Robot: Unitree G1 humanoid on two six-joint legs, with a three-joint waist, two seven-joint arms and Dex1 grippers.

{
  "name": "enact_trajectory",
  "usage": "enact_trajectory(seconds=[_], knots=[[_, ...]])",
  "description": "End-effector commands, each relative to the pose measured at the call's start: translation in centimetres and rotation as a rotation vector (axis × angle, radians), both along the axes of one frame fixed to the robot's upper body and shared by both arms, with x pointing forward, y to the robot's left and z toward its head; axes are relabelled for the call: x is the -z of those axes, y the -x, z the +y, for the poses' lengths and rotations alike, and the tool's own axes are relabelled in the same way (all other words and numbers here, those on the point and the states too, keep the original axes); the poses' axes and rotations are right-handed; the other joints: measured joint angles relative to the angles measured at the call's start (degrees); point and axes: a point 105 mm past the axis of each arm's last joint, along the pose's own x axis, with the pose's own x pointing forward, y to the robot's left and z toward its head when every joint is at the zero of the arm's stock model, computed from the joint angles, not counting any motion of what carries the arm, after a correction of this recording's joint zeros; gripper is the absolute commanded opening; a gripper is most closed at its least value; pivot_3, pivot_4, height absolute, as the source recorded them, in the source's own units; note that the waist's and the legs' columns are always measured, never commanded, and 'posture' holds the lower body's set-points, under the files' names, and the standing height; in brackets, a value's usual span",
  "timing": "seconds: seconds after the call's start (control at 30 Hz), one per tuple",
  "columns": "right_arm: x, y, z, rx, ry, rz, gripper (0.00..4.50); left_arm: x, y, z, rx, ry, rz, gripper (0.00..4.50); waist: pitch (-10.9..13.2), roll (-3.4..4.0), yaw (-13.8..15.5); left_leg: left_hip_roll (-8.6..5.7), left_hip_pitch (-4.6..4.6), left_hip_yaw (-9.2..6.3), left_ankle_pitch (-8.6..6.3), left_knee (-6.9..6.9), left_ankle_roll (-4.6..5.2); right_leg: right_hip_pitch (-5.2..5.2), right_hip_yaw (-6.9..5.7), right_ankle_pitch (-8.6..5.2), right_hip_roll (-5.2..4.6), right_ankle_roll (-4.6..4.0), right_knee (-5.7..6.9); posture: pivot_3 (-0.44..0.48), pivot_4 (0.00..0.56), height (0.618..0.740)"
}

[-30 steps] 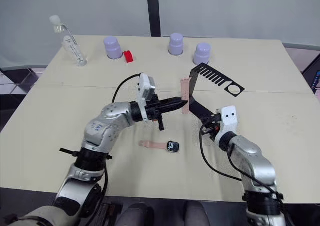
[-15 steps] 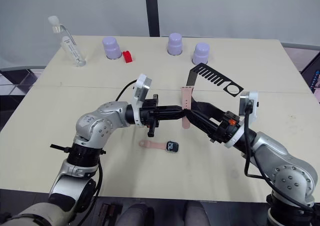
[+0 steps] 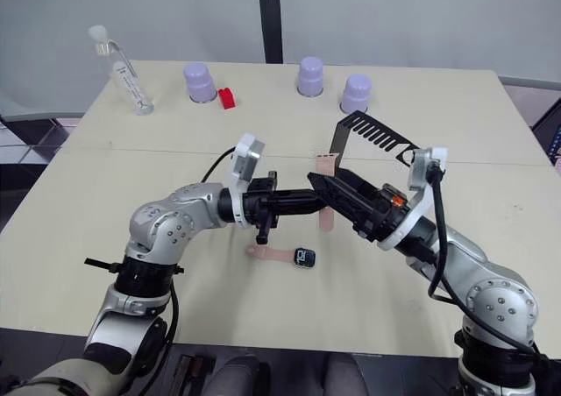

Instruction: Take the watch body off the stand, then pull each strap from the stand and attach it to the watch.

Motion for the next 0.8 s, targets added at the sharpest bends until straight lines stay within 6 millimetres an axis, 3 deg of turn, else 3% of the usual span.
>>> enact_trajectory(seconds=[0.03,0.7,0.8], knots=[[-0.34,0.27,-0.13,0.013,-0.011,-0.021,3.23,-0.87,1.07,-0.1,0.033,0.02,-0.06,0.0,0.0,0.0,-0.01,0.0,0.0,0.0,0.0,0.0,0.0,0.0,0.0,0.0,0.0,0.0,0.0,0.0,0.15,0.74],[-0.39,0.97,-0.07,0.008,-0.064,-0.014,3.23,-0.41,1.83,0.07,0.049,0.011,-0.058,0.0,0.0,0.0,-0.03,0.0,0.0,-0.01,0.0,-0.02,0.0,0.0,0.04,0.0,-0.05,0.0,-0.05,0.0,0.15,0.74],[-0.35,0.89,-0.14,0.014,-0.062,-0.01,2.29,-0.55,1.8,-0.14,0.05,0.018,-0.057,0.0,0.0,0.0,0.05,0.0,-0.01,-0.01,0.0,-0.02,0.0,0.0,0.04,0.0,-0.05,0.0,-0.08,0.0,0.15,0.74]])
